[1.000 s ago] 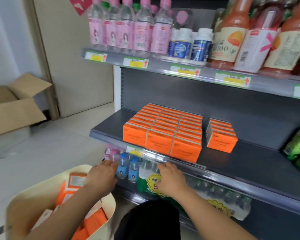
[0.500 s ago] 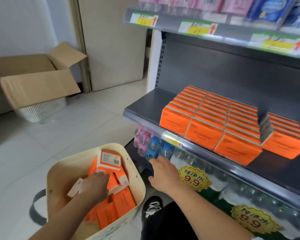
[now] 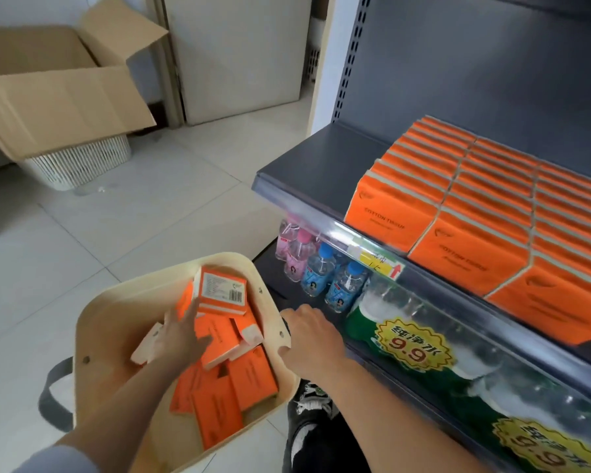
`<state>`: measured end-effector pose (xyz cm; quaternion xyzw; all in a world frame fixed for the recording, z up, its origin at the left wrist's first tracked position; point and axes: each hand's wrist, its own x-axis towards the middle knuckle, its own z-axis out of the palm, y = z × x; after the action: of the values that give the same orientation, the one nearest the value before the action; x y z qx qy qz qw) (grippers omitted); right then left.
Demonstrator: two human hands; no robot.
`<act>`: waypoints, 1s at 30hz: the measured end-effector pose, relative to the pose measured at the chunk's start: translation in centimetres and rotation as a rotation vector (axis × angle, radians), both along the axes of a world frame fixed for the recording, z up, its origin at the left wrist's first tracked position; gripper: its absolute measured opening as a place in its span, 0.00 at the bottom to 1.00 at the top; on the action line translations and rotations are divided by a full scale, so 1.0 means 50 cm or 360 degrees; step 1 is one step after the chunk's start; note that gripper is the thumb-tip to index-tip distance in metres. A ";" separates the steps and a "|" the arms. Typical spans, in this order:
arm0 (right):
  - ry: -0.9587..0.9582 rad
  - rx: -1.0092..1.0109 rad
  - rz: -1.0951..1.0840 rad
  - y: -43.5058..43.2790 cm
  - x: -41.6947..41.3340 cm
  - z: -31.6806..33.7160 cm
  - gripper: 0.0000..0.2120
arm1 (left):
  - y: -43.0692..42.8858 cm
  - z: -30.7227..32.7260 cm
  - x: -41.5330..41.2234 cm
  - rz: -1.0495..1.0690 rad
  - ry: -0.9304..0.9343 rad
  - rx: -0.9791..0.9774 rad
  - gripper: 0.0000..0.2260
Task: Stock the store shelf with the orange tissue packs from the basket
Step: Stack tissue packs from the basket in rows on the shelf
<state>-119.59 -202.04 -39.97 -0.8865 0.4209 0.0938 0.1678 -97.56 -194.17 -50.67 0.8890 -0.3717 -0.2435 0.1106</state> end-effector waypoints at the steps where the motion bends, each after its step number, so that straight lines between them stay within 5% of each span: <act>1: -0.0011 0.0030 -0.0005 -0.002 0.004 -0.005 0.22 | -0.019 -0.002 0.010 0.0147 0.0178 -0.0136 0.33; 5: -0.0070 0.0123 -0.0032 -0.008 0.022 -0.014 0.22 | -0.073 -0.008 0.015 0.0758 0.1260 -0.0670 0.17; 7: -0.0099 0.0142 -0.0038 -0.013 0.031 -0.018 0.23 | -0.082 -0.013 0.012 0.0778 0.1431 -0.0720 0.18; 11: -0.0195 0.0195 -0.0114 -0.027 0.040 -0.016 0.24 | -0.076 0.002 0.015 0.0854 0.1172 -0.0845 0.13; 14: -0.0305 0.0284 -0.0269 -0.041 0.045 -0.013 0.25 | -0.050 0.047 0.010 0.1202 0.1869 -0.0859 0.02; 16: -0.0431 0.0449 -0.0428 -0.047 0.049 -0.012 0.29 | -0.018 0.073 0.003 0.1309 0.2514 -0.0761 0.10; 20: -0.0725 0.0906 -0.0708 -0.041 0.060 -0.010 0.36 | 0.028 0.086 -0.044 0.1014 0.3052 -0.0731 0.30; 25: -0.0986 0.1276 -0.0840 -0.026 0.060 -0.008 0.23 | 0.028 0.084 -0.112 0.0944 0.3265 -0.0677 0.25; 30: -0.1142 0.1198 -0.0893 -0.037 0.054 -0.005 0.23 | 0.009 0.085 -0.112 0.0978 0.2764 -0.0393 0.13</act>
<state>-116.91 -203.89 -40.21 -0.5971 0.4938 -0.1170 0.6212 -103.15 -193.73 -46.45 0.4364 0.0700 -0.7424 0.5035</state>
